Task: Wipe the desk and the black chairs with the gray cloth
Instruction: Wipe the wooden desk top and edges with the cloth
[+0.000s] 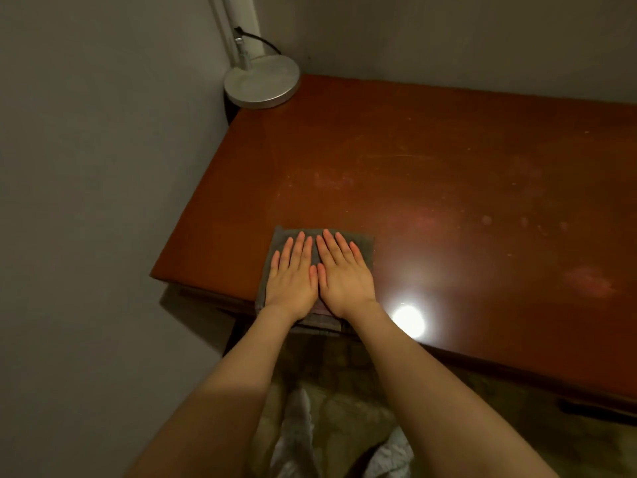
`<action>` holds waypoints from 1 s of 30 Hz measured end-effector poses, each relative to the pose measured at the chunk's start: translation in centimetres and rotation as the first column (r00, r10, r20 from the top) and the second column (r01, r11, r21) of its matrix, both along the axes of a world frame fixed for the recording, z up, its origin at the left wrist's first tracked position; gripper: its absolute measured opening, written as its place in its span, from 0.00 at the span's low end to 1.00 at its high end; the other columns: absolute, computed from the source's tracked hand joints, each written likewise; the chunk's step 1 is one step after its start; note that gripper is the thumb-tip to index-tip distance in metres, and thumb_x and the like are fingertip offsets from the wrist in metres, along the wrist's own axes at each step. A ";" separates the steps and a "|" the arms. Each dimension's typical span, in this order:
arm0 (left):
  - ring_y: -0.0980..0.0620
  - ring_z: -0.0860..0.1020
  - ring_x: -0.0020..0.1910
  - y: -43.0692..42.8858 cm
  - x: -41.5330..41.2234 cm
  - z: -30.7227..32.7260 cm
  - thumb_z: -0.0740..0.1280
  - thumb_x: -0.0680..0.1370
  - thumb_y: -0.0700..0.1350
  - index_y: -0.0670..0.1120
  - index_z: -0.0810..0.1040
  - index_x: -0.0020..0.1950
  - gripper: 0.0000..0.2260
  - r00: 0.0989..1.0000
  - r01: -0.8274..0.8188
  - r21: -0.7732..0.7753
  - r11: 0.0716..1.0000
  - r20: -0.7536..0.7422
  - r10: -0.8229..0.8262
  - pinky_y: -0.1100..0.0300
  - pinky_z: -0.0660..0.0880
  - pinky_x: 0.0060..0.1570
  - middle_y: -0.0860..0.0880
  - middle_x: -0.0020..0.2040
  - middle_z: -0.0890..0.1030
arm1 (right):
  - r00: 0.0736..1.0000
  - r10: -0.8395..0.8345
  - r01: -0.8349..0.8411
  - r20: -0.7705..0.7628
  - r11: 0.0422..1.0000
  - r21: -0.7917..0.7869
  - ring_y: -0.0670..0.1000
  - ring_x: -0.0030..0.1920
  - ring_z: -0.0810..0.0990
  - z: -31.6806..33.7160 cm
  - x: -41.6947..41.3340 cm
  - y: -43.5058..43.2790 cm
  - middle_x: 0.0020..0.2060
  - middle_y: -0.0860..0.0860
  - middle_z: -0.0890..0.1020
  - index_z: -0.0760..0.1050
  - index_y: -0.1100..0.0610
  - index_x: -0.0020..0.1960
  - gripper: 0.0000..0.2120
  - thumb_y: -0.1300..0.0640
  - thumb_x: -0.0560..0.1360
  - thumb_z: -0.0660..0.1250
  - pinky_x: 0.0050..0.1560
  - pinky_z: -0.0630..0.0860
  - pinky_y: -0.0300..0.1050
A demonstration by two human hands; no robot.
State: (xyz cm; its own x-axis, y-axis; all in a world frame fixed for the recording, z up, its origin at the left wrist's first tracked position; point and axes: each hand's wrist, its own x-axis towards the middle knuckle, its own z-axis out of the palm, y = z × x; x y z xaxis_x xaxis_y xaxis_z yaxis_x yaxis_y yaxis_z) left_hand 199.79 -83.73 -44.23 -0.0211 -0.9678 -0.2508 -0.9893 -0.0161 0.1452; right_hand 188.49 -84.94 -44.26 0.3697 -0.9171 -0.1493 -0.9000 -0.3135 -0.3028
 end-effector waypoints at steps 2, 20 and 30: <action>0.52 0.37 0.75 0.2 -2.3 0.0 0.43 0.83 0.49 0.46 0.39 0.77 0.24 1.000 0.014 0.002 1.000 -0.008 -0.014 0.55 0.36 0.72 0.49 0.77 0.38 | 1.000 -0.017 0.017 0.002 1.000 -0.004 0.50 0.76 0.41 -0.1 -2.3 0.3 0.77 0.51 0.45 0.43 0.55 0.77 0.25 0.50 0.82 0.41 0.72 0.35 0.44; 0.51 0.37 0.75 1.3 -25.7 0.1 0.43 0.83 0.49 0.46 0.39 0.77 0.24 0.964 0.248 -0.014 0.969 -0.098 -0.249 0.55 0.36 0.72 0.49 0.77 0.38 | 0.956 -0.279 0.279 -0.086 0.960 -0.009 0.47 0.76 0.41 0.1 -25.6 4.0 0.77 0.49 0.44 0.43 0.53 0.77 0.25 0.50 0.83 0.44 0.73 0.37 0.43; 0.50 0.37 0.76 1.0 -33.7 0.5 0.46 0.83 0.49 0.46 0.40 0.77 0.25 0.887 0.446 0.067 0.892 -0.164 -0.431 0.54 0.36 0.72 0.48 0.77 0.37 | 0.896 -0.424 0.427 -0.129 0.904 -0.008 0.48 0.76 0.42 0.0 -33.5 6.0 0.77 0.49 0.45 0.44 0.54 0.77 0.25 0.50 0.82 0.44 0.73 0.38 0.44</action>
